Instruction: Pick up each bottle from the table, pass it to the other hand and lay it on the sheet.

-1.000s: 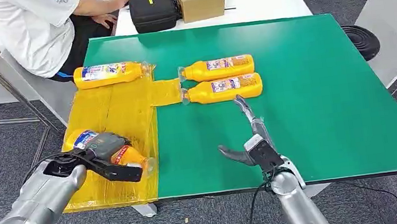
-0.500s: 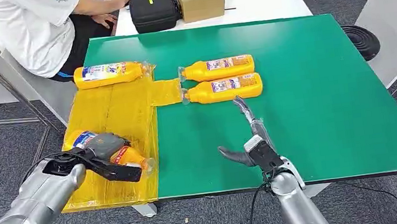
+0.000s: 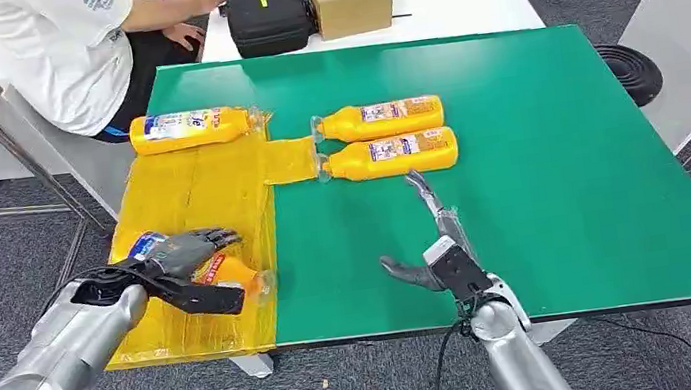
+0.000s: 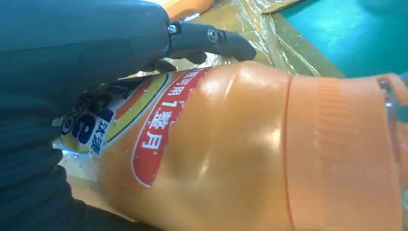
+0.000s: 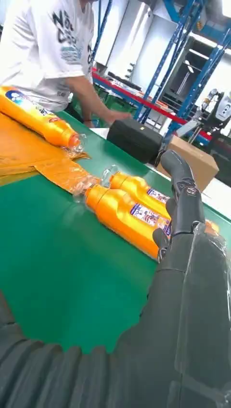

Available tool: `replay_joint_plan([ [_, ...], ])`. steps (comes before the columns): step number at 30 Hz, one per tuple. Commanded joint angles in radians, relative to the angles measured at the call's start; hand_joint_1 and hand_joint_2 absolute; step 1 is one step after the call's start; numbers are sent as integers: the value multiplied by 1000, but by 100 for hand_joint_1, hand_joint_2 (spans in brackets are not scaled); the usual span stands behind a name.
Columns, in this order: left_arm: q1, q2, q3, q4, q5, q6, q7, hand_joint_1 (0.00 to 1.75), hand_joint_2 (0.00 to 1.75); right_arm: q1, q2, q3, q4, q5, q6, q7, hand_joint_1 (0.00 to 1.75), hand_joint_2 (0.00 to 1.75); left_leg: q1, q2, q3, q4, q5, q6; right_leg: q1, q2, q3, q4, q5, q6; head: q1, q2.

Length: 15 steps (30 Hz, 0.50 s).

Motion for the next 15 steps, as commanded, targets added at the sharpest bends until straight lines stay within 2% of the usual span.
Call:
replay_joint_plan([
  [1, -3, -25, -45, 92, 14, -18, -5, 0, 175, -35, -13, -4, 58, -2, -4, 2, 0, 175, 0, 2, 6, -1, -2, 0, 1, 1, 5, -1, -1, -3, 0, 0],
  [14, -17, -26, -60, 100, 20, -28, -5, 0, 175, -22, -16, -11, 48, -2, -5, 6, 0, 175, 0, 1, 5, -1, -1, 0, 1, 0, 5, -1, -1, -2, 0, 0],
  [15, -23, -20, -62, 95, 21, -31, -8, 0, 175, -20, -17, -12, 47, -2, -6, 7, 0, 175, 1, 2, 9, -2, -3, -1, 2, 0, 9, -2, -2, -5, 0, 0],
])
